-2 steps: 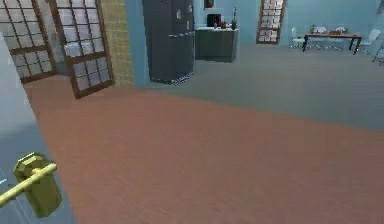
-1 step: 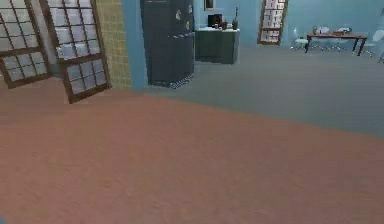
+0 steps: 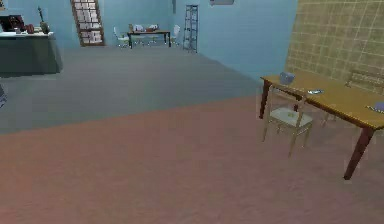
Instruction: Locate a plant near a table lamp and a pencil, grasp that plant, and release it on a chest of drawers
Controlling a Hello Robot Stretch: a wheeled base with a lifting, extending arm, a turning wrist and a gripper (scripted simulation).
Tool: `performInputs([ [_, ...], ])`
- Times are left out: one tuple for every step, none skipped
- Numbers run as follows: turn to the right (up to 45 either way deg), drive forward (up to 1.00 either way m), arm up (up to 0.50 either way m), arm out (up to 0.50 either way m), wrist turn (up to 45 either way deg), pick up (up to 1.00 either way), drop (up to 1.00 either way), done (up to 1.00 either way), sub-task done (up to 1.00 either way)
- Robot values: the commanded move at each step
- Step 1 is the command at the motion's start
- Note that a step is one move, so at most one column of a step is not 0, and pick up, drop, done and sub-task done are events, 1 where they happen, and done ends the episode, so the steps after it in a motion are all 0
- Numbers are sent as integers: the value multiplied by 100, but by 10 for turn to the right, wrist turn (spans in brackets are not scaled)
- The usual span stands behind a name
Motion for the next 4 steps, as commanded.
performInputs([
  [450,0,0,0,0,0,0,0,0],
  [300,0,0,0,0,0,0,0,0],
  [0,5,0,0,0,0,0,0,0],
  [-450,0,0,0,0,0,0,0,0],
])
